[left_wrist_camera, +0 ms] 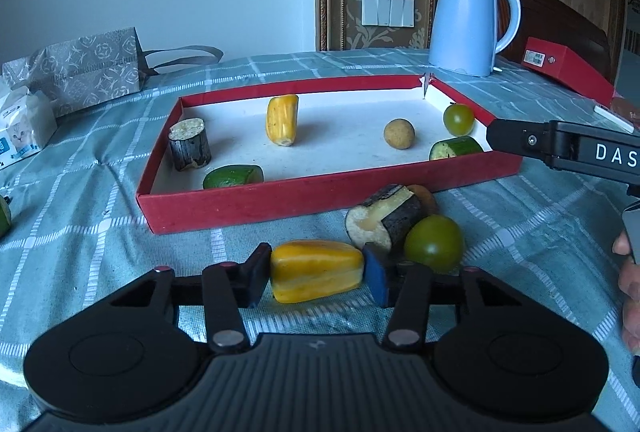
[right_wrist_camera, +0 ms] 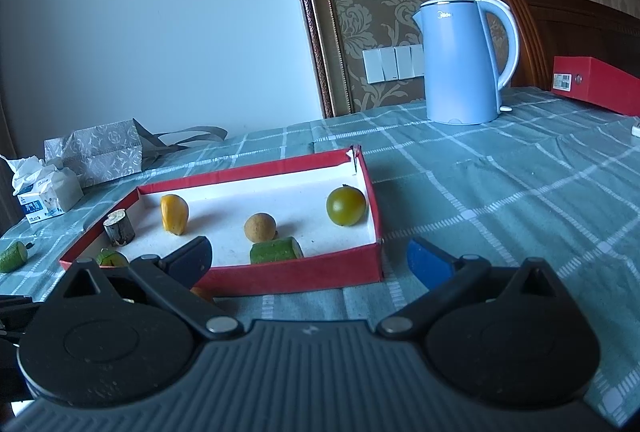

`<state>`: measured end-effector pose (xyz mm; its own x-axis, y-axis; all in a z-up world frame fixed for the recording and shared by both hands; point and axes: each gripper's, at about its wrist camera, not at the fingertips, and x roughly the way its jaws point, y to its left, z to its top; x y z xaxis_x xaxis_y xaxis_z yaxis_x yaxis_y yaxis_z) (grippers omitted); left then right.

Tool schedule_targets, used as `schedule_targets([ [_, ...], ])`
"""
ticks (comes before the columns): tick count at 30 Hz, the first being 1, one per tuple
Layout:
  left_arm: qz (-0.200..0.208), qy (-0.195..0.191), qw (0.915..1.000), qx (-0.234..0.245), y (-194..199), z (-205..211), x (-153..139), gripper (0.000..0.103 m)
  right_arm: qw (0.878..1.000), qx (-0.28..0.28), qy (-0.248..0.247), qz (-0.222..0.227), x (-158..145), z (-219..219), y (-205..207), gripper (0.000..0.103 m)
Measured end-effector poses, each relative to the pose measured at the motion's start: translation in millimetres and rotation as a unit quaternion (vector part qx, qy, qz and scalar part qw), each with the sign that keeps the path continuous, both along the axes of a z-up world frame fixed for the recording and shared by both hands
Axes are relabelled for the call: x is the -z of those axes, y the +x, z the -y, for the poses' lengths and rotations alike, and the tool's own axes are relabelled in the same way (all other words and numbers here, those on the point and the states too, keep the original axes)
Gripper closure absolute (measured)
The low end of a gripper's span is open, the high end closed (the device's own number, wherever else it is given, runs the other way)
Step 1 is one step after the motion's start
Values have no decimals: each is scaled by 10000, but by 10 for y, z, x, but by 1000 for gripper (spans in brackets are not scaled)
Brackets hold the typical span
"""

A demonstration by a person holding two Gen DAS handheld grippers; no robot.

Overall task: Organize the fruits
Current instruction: 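Move the left gripper to the yellow bell pepper and close on it, then lift the yellow pepper with the left gripper while the right moves to the round green fruit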

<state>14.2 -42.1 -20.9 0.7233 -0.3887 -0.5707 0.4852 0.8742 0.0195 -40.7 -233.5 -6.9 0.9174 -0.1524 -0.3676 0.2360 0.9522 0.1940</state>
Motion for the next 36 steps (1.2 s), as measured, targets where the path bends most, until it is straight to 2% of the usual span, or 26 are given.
schedule_targets([
  [7, 68, -19, 10000, -31, -18, -16, -17, 55, 10000, 15, -8, -52, 18, 2, 15, 0],
  [16, 54, -224, 9979, -598, 74, -213, -62, 55, 10000, -19, 8, -31, 17, 12, -1, 0],
  [18, 15, -263, 9972, -706, 102, -251, -63, 55, 9998, -154, -44, -92, 11, -20, -10, 1],
  [21, -20, -250, 9968, -762, 118, -278, -56, 55, 9983, -546, -46, -208, 0, -107, -77, 8],
  [25, -18, -233, 9969, -751, 113, -276, -53, 55, 9949, -920, -254, -325, 0, -271, -177, 9],
  [30, -41, -237, 9970, -741, 114, -275, -49, 55, 9914, -1150, -463, -409, -12, -404, -150, 10],
  [36, -79, -244, 9966, -778, 127, -282, -46, 55, 9845, -1519, -685, -553, 5, -562, -114, 17],
])
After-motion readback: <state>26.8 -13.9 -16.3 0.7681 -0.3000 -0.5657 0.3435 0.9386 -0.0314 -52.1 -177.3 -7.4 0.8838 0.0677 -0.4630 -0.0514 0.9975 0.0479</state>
